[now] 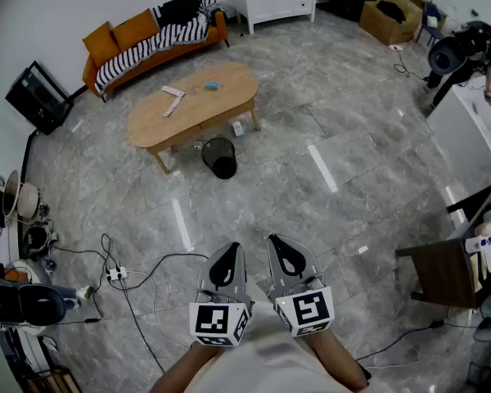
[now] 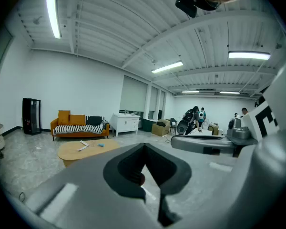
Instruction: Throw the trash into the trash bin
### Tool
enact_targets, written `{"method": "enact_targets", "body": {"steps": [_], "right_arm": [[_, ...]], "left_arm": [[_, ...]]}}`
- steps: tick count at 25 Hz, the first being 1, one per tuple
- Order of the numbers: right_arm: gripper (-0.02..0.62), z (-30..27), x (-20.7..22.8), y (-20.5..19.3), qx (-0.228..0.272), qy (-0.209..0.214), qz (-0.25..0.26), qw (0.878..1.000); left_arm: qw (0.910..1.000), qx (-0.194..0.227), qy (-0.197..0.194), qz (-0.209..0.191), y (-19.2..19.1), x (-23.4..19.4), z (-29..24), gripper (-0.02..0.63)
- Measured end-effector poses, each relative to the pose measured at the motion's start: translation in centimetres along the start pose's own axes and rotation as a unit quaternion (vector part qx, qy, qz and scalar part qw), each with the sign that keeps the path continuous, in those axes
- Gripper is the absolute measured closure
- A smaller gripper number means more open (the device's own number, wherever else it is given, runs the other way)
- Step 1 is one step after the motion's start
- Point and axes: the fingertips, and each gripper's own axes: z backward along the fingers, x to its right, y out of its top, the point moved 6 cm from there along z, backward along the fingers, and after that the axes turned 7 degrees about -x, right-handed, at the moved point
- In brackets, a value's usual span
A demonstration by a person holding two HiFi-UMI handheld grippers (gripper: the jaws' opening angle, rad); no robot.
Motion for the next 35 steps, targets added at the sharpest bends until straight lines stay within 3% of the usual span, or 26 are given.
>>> {"method": "enact_targets", "body": {"steps": [15, 25, 35], "right_arm": [[0.574, -8.5, -2.0, 2.0, -0.007, 0.040, -0.022, 0.999], [0.574, -18.9, -7.2, 5.8, -0.041, 0.055, 0.008, 0.998], [0.574, -28.1, -12.2, 8.3, -0.051, 0.072, 0.039, 0.995]], "left_arm": [[0.9992, -0.011, 0.024, 0.031, 1.2, -8.3, -3.2, 0.606], [0.9984, 0.002, 0.022, 0.052, 5.1, -20.9, -5.4, 0.606], [0.9981, -0.001, 0.014, 0.060, 5.7, -30.7, -6.1, 0.606]]}}
